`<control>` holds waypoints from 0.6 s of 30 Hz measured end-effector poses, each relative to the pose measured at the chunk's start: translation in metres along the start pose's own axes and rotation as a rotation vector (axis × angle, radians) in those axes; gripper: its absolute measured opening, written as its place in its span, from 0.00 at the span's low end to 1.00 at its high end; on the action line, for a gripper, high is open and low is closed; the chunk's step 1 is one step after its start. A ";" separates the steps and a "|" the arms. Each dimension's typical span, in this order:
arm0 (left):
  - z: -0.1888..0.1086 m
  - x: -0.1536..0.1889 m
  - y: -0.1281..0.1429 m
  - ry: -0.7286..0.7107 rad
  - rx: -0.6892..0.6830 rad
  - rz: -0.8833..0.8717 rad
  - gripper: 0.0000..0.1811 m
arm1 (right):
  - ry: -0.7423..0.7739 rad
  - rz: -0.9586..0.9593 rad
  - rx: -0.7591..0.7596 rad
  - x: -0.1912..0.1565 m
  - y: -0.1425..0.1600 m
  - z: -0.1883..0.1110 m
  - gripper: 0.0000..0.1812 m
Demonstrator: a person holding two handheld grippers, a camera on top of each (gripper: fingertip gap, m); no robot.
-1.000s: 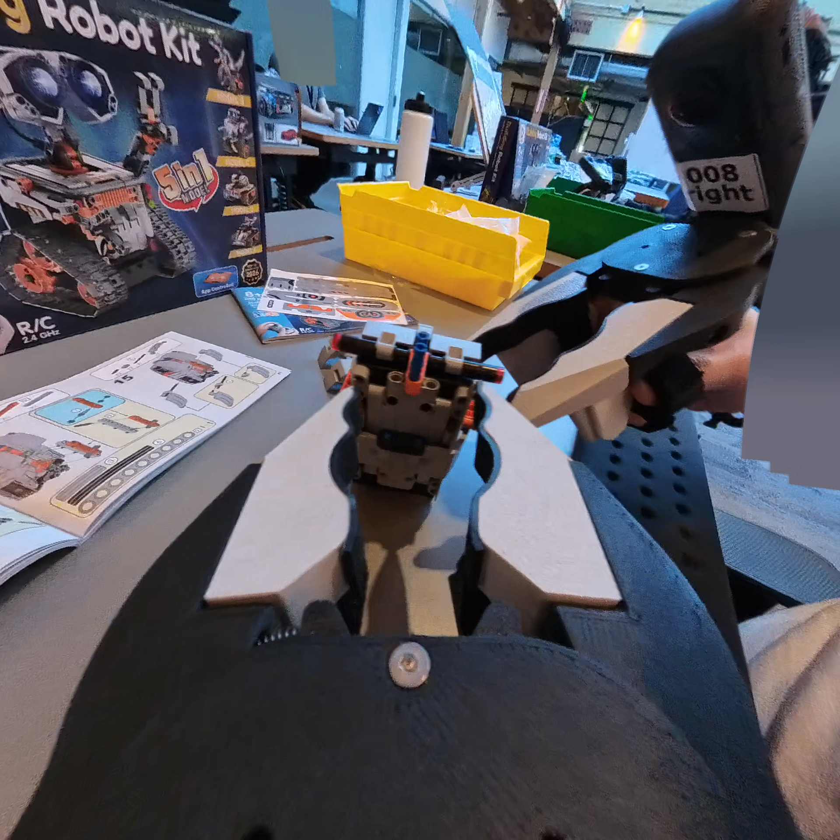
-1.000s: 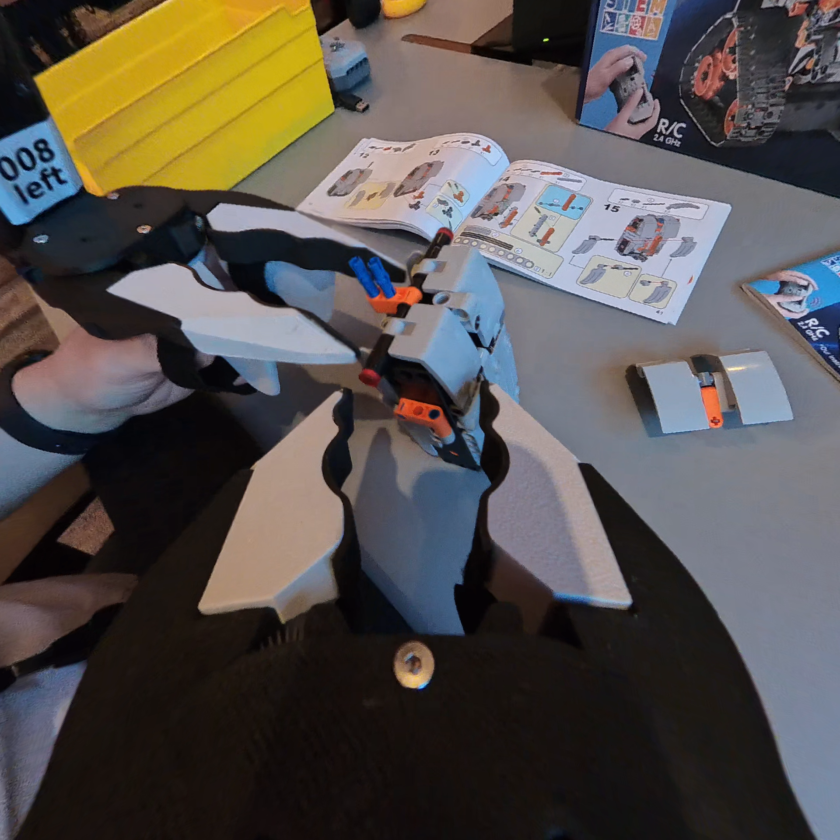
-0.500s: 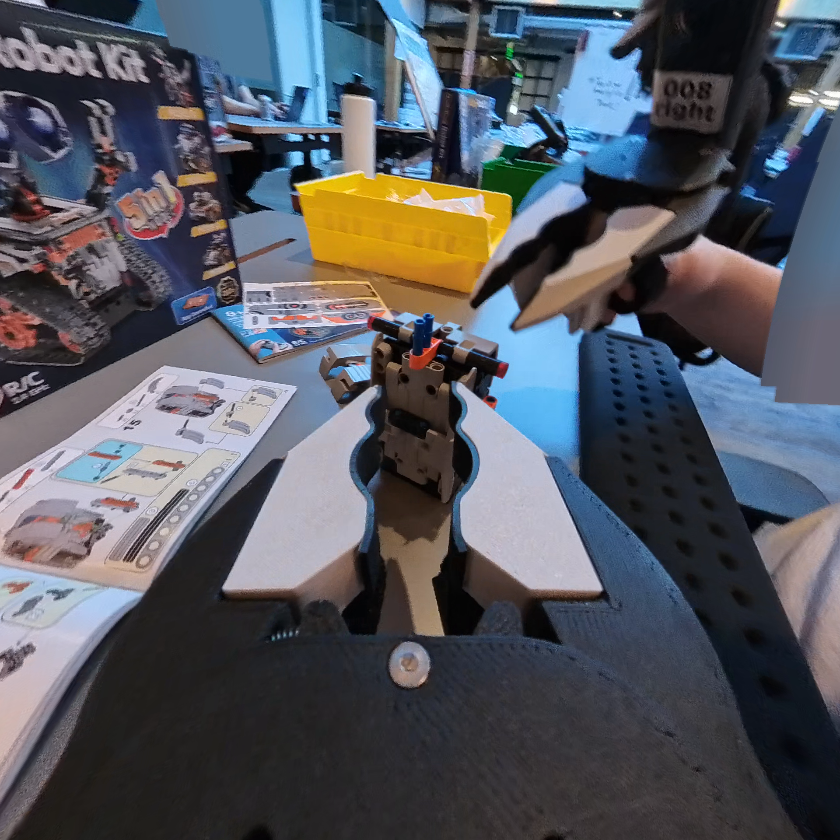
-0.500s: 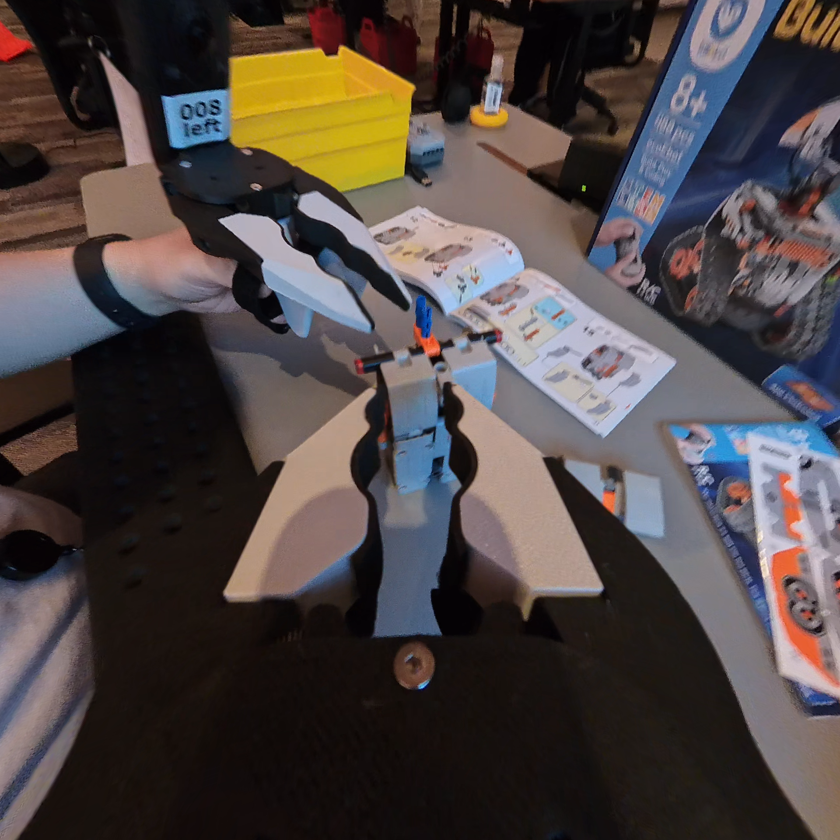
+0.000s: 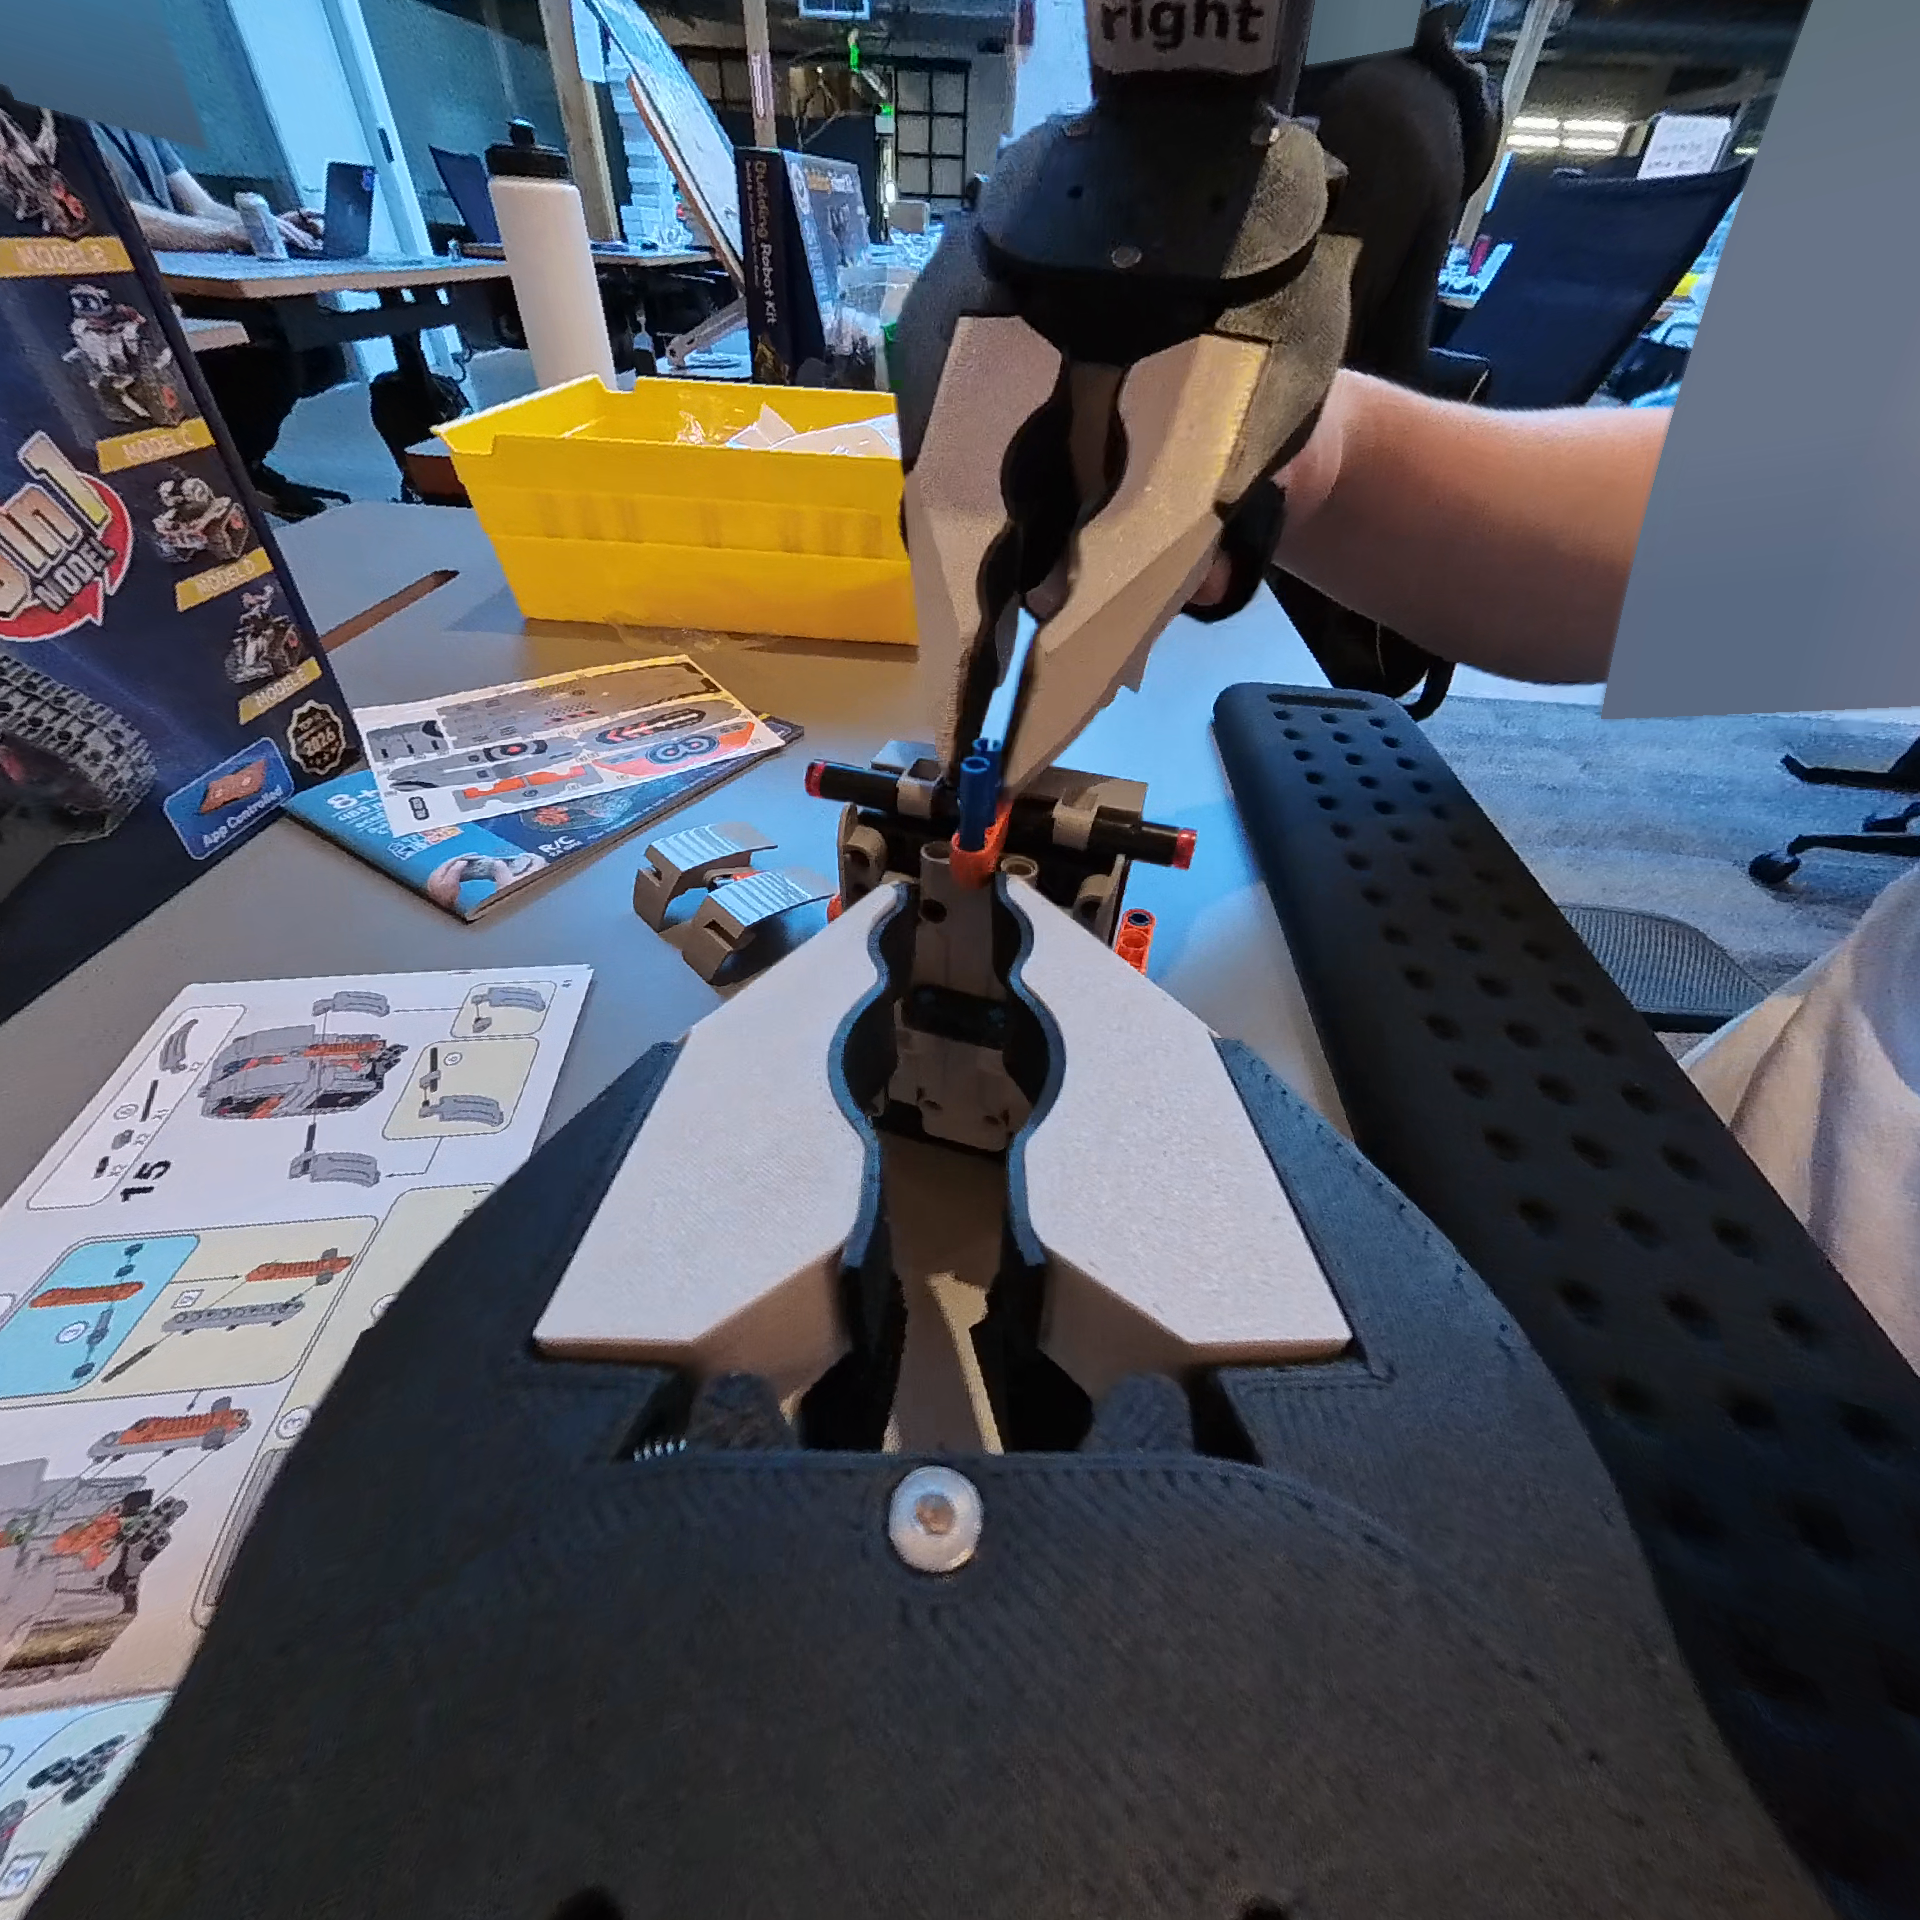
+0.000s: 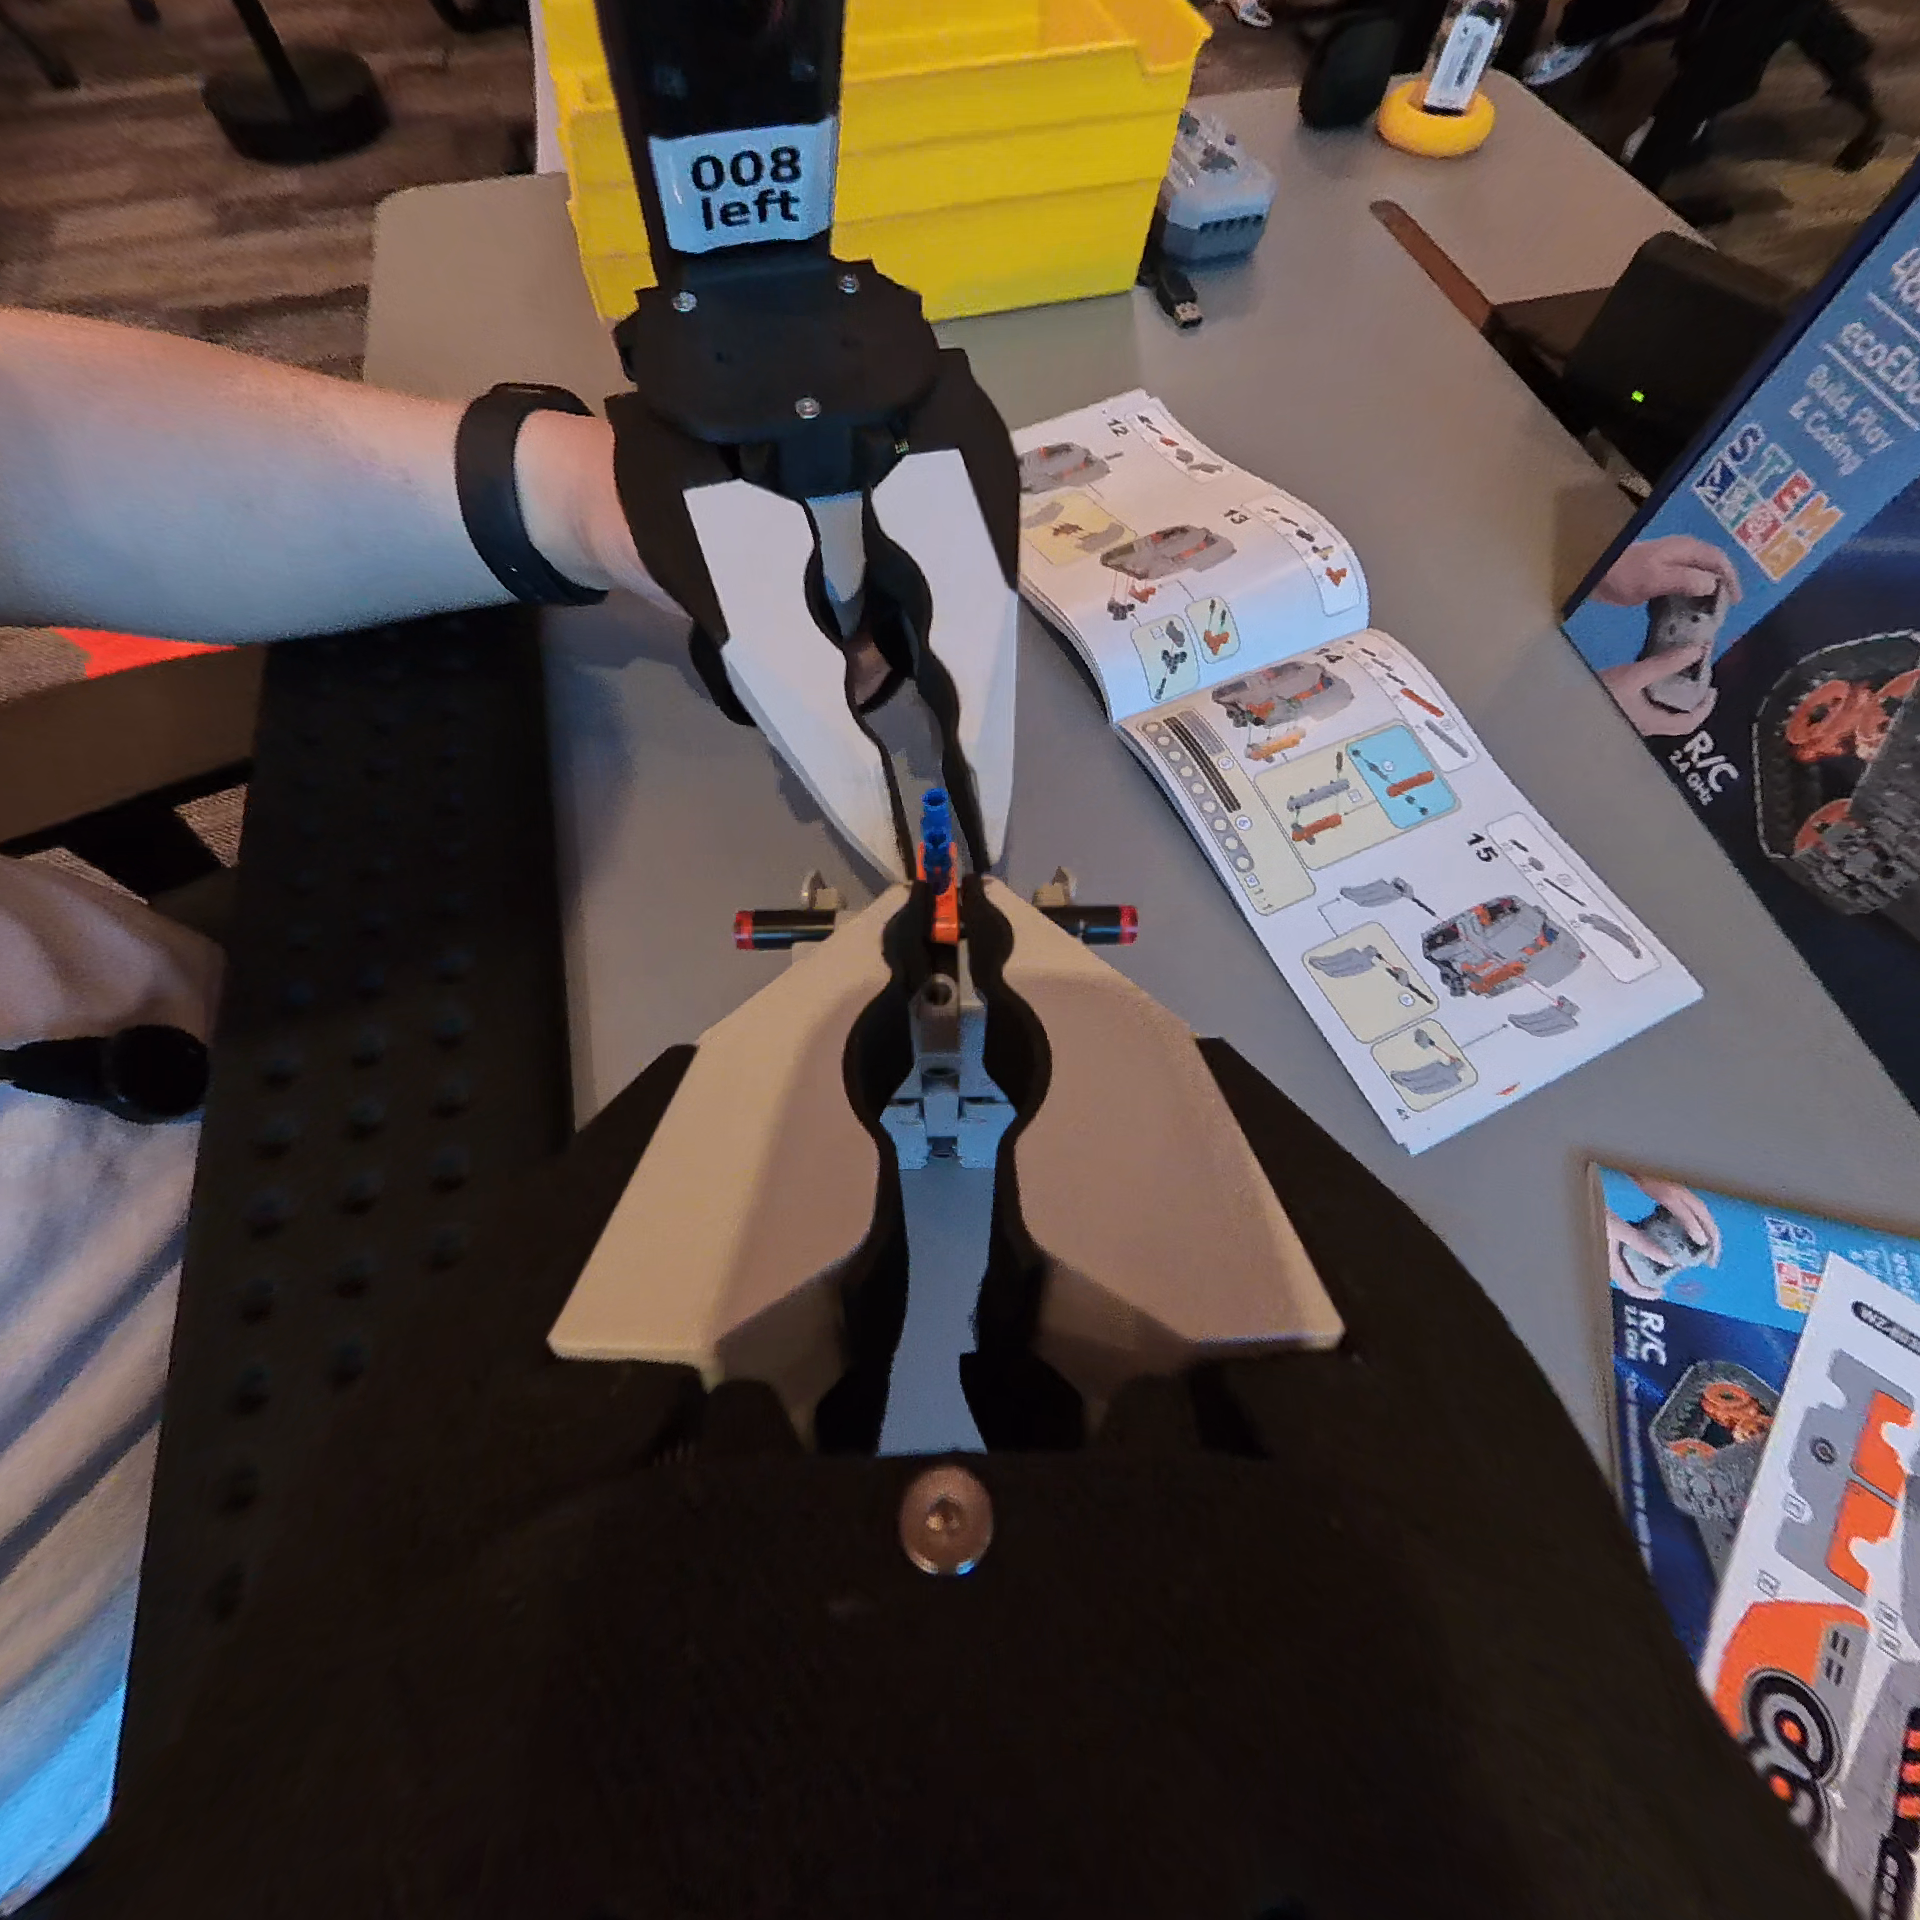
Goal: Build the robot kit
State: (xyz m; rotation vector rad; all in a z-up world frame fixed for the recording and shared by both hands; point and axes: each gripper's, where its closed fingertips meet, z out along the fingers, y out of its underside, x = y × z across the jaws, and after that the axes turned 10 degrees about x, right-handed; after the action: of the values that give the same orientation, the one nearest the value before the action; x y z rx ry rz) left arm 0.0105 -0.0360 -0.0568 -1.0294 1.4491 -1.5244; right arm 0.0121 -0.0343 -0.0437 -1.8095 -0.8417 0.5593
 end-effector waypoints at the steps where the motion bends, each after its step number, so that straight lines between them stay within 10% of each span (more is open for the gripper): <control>1: 0.001 0.001 0.002 0.008 -0.007 0.004 0.06 | 0.001 0.007 -0.020 0.001 0.003 0.001 0.03; 18: -0.005 0.004 -0.014 -0.018 0.045 0.032 0.11 | -0.095 -0.058 -0.145 -0.006 0.006 0.008 0.04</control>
State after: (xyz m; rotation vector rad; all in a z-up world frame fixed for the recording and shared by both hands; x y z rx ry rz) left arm 0.0042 -0.0377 -0.0422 -0.9866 1.4063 -1.5142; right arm 0.0037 -0.0353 -0.0523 -1.8947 -1.0186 0.5621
